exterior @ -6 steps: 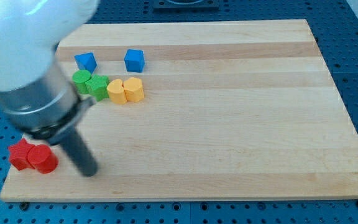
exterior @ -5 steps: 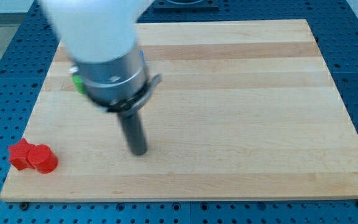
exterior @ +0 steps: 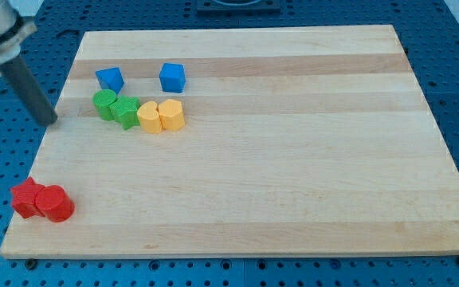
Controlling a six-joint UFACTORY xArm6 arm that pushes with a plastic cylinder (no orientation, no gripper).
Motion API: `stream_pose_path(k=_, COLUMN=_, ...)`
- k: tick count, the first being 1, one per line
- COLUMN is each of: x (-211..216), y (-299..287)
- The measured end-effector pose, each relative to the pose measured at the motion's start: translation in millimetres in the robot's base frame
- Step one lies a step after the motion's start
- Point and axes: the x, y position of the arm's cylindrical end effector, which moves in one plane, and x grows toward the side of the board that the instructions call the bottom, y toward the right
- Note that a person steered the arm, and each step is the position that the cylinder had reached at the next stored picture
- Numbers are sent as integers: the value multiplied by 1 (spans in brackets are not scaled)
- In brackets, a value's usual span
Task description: Push the green star to the bottom center
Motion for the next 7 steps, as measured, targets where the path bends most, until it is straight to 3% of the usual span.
stream_pose_path(k=1, x=-53, y=9)
stream_pose_path(k=2, x=-57, y=57)
stream_pose_path(k=4, x=-13, y=126)
stream_pose_path(k=5, x=-13, y=126)
stream_pose_path(k=7, x=45, y=124)
